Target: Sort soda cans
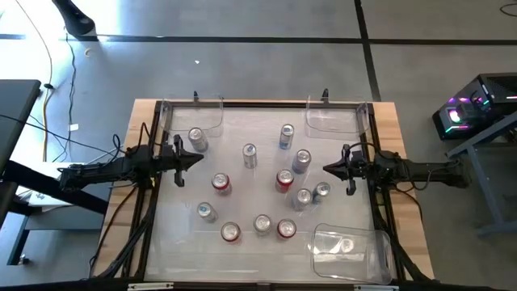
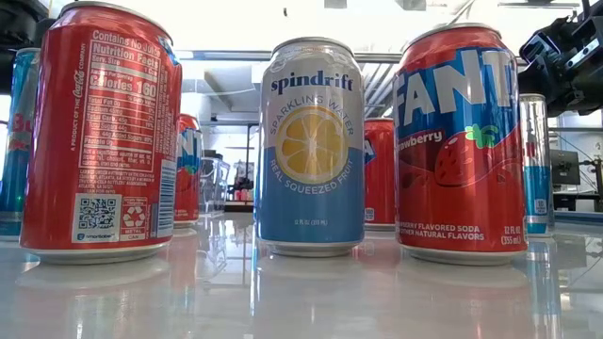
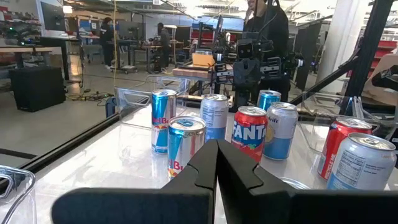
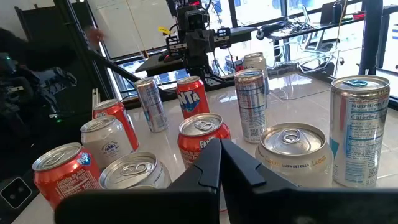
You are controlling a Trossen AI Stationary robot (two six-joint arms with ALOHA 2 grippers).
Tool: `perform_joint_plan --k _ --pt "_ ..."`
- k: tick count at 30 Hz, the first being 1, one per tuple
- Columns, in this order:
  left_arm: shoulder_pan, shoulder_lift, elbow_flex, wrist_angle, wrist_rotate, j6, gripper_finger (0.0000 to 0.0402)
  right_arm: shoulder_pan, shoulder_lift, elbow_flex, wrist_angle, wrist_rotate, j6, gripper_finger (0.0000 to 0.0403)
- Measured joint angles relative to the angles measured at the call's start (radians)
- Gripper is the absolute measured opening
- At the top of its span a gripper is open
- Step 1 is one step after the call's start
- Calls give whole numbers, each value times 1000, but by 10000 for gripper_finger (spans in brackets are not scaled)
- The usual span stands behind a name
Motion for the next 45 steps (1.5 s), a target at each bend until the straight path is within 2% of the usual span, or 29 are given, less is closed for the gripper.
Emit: perform_joint_plan --k 8,13,14,17,19,22,24,25,28,31,34,37,40,42,45 --pt "0 0 0 0 0 0 1 0 0 0 0 0 -3 0" --pt "0 0 0 0 0 0 1 0 0 -1 8 10 -162 0" --pt "0 0 0 0 0 0 1 0 0 -1 23 11 -131 0" --pt "0 0 0 0 0 0 1 1 0 -1 133 29 140 0" --pt "0 0 0 0 0 0 1 1 1 -1 248 124 340 0" --pt "0 0 0 0 0 0 1 1 0 -1 426 375 587 0" --pt "0 0 0 0 0 0 1 0 0 -1 488 510 603 0" --pt "0 0 0 0 0 0 1 0 2 -1 507 532 567 0" --pt "0 0 0 0 0 0 1 0 13 -1 628 484 431 0" --pt "0 0 0 2 0 -2 1 0 52 17 801 323 306 0" --pt "0 0 0 2 0 -2 1 0 94 85 875 167 138 0" --pt "0 0 0 2 0 -1 1 0 144 175 837 129 -53 0" --pt "0 0 0 19 0 -1 1 0 204 279 726 130 -146 0" --pt "0 0 0 49 0 -5 1 0 252 374 557 136 -154 0" --pt "0 0 0 62 0 -54 1 0 333 549 177 198 -108 6"
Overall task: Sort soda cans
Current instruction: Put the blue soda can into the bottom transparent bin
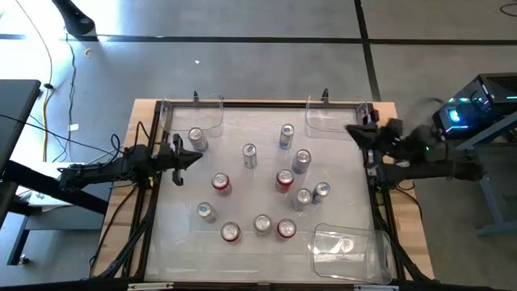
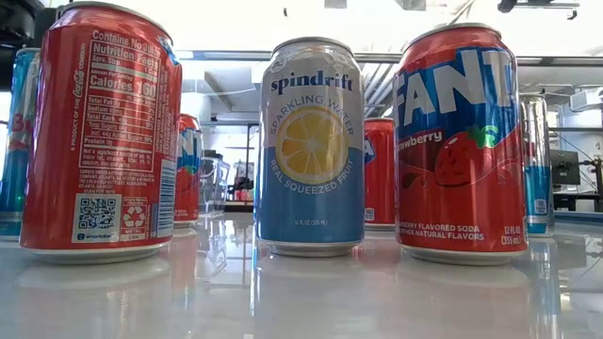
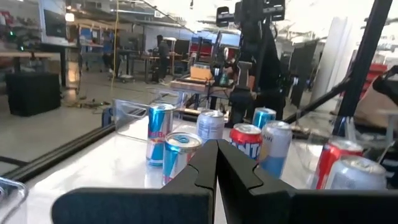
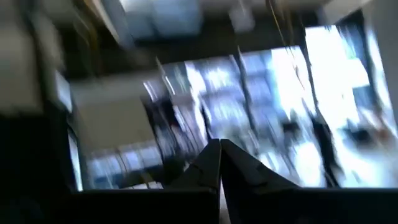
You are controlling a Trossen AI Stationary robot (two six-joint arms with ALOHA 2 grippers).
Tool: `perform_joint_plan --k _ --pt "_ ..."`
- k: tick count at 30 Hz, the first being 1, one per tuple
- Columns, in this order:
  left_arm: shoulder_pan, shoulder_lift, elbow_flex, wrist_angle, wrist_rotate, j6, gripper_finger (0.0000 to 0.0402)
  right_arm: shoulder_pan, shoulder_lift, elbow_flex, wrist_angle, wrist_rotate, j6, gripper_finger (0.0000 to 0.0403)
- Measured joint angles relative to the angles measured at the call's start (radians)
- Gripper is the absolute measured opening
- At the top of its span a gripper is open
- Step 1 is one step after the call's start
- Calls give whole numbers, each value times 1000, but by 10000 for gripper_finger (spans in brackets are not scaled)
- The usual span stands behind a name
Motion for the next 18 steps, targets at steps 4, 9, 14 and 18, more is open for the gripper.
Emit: perform_joint_plan --k 4,9,14,18 --pt "0 0 0 15 1 -90 1 0 155 270 -505 104 46 43" --pt "0 0 0 18 1 -233 1 0 379 545 -955 49 81 137" --pt "0 0 0 12 0 -308 1 2 578 675 -1235 -159 128 246" --pt "0 0 0 -41 -2 -333 1 27 694 661 -1316 -260 99 302"
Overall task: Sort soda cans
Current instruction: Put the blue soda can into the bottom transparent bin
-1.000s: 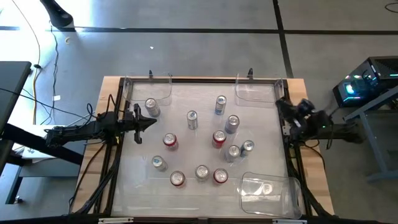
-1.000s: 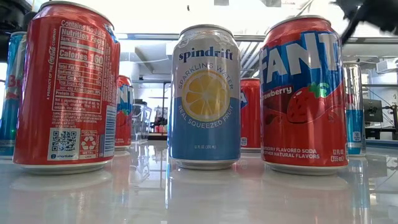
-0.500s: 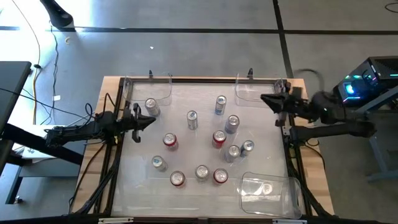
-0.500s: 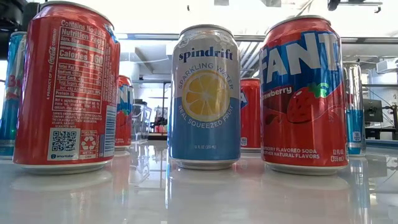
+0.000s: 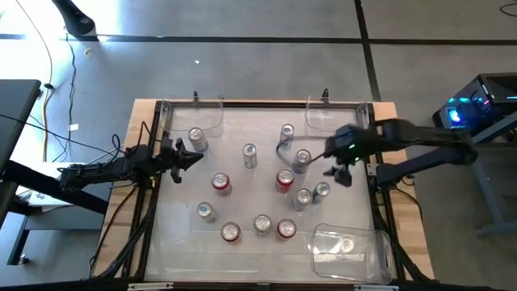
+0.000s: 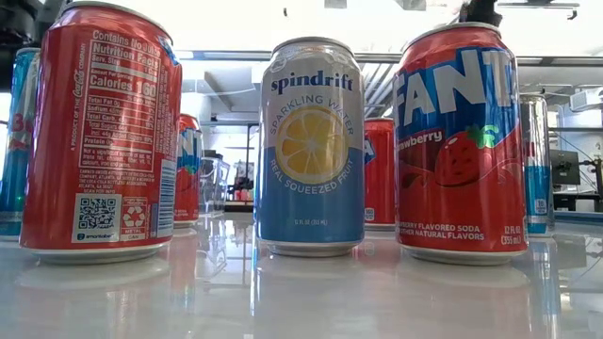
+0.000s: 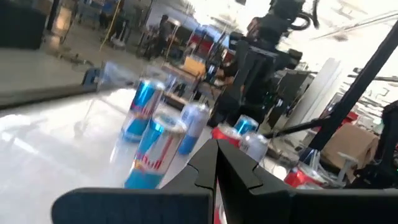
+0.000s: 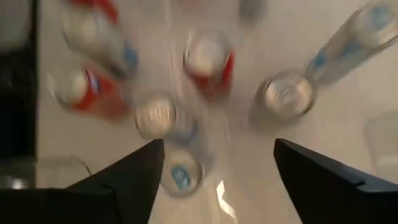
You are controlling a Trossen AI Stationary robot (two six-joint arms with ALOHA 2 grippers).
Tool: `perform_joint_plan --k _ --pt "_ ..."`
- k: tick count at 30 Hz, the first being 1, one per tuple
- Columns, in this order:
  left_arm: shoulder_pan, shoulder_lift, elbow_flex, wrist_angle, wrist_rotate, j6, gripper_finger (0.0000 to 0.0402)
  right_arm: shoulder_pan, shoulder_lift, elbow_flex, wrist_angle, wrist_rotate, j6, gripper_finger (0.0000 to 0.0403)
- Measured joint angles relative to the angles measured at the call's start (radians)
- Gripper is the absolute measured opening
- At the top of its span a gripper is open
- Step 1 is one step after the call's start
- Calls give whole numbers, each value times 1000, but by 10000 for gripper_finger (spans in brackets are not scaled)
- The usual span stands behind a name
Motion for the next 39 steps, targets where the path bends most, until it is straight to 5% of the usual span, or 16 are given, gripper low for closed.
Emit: perform_joint_plan --k 7,23,39 --pt "-2 14 0 -19 -36 -54 1 69 125 -64 -82 76 -101 321" --pt "-2 18 0 -12 -84 -59 1 205 132 -228 137 78 -37 321" --pt "-2 18 0 -12 -85 -42 1 240 136 -144 107 112 42 321"
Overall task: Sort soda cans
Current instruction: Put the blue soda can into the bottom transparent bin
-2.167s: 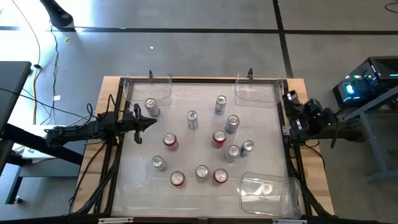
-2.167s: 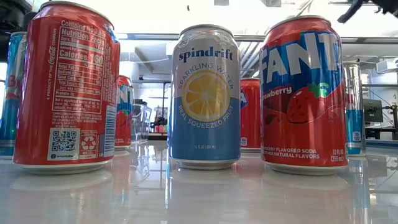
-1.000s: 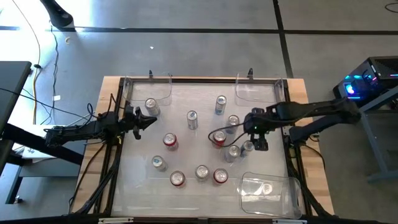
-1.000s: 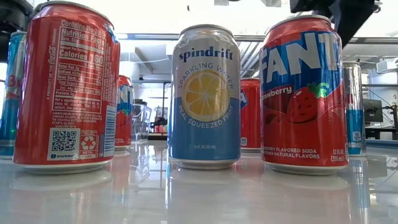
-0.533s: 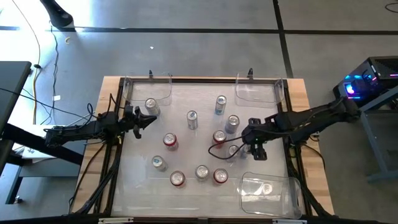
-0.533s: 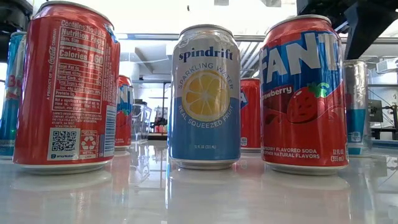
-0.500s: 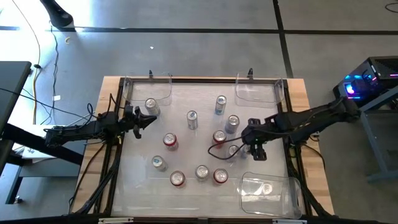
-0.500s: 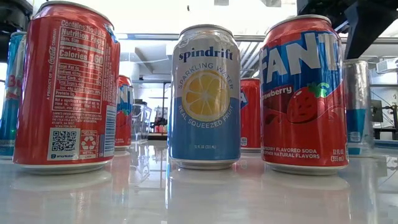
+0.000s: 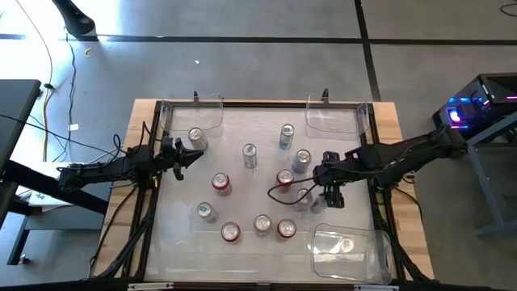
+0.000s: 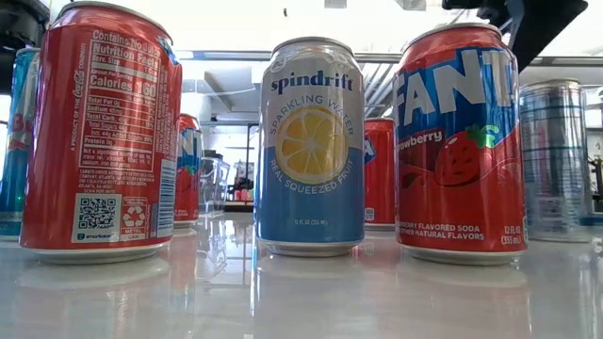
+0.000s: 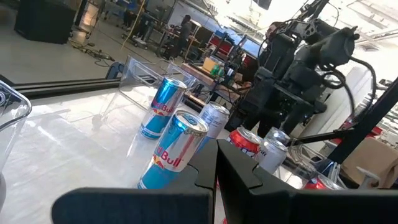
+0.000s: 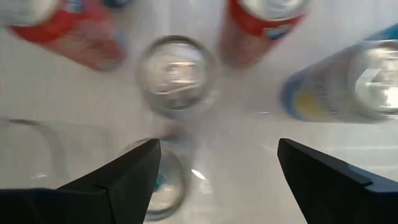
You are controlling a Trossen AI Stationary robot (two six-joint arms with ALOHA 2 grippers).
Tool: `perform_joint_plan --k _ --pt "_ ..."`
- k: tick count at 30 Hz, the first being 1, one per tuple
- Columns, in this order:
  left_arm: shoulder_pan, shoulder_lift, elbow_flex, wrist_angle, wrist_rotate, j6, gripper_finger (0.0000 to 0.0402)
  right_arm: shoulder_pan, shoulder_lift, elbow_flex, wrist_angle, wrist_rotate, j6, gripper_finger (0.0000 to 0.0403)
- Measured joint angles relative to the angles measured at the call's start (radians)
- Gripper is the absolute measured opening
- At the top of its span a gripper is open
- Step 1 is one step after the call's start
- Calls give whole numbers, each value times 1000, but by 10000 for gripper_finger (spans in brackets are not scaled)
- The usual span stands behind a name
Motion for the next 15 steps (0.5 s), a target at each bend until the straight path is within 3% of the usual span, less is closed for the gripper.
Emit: perform_joint_plan --k 5,11,15 --pt "0 0 0 0 0 4 1 79 0 -21 28 -27 81 321" --pt "0 0 0 0 0 17 1 172 2 -55 37 93 181 321" --pt "0 0 0 0 0 18 1 186 2 -96 74 105 212 321"
